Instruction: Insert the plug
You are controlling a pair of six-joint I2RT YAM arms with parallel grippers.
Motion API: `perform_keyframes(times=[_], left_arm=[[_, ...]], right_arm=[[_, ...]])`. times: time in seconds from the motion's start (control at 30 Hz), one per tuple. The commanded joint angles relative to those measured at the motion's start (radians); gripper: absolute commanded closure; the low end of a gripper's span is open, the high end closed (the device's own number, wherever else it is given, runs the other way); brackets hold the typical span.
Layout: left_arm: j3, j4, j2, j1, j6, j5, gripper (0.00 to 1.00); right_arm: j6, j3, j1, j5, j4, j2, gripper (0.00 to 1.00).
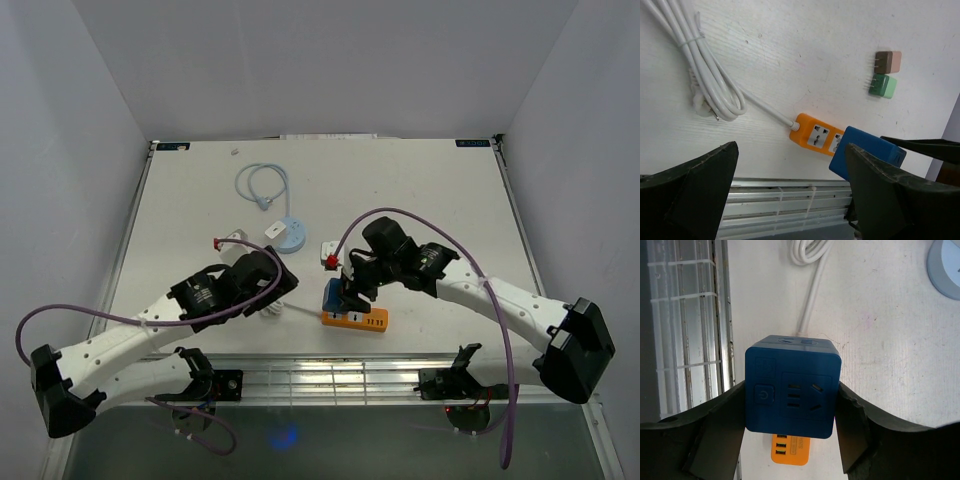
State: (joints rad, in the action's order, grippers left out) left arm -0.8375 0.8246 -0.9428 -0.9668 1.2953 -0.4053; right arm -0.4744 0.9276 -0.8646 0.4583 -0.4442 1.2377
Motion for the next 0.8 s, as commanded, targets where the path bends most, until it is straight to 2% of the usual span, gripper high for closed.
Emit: perform_keyframes(times=[0.0, 0.1, 0.13, 0.17, 0.23, 0.5, 0.77], left_arm=[[0.006, 0.071, 0.053, 0.065, 0.073, -0.032, 0.02], [0.037, -0.007, 0.067, 0.19, -0.045, 0.081, 0.03], [0.067, -0.056, 0.073, 0.274, -0.068, 0.124, 0.03], [0.081, -0.074, 0.075, 0.316, -0.088, 0.205, 0.03], [0.115, -0.128, 0.075, 0.384, -0.131, 0.261, 0.03], [0.104, -0.159, -0.013, 0.405, -0.175, 0.304, 0.03], [0.104, -0.163, 0.007, 0.416, -0.182, 0.283, 0.03]], right_arm=[[-0.038, 0.045, -0.007, 0.034, 0.022, 0.014, 0.87], [-0.044, 0.063, -0.014, 0.036, -0.001, 0.045, 0.88], [-0.049, 0.073, -0.017, 0.034, -0.008, 0.058, 0.88], [-0.049, 0.074, -0.022, 0.033, -0.019, 0.063, 0.88], [-0.047, 0.071, -0.027, 0.026, -0.016, 0.069, 0.89], [-0.053, 0.069, -0.045, 0.017, -0.037, 0.103, 0.89], [-0.053, 0.07, -0.054, -0.018, -0.048, 0.143, 0.9]])
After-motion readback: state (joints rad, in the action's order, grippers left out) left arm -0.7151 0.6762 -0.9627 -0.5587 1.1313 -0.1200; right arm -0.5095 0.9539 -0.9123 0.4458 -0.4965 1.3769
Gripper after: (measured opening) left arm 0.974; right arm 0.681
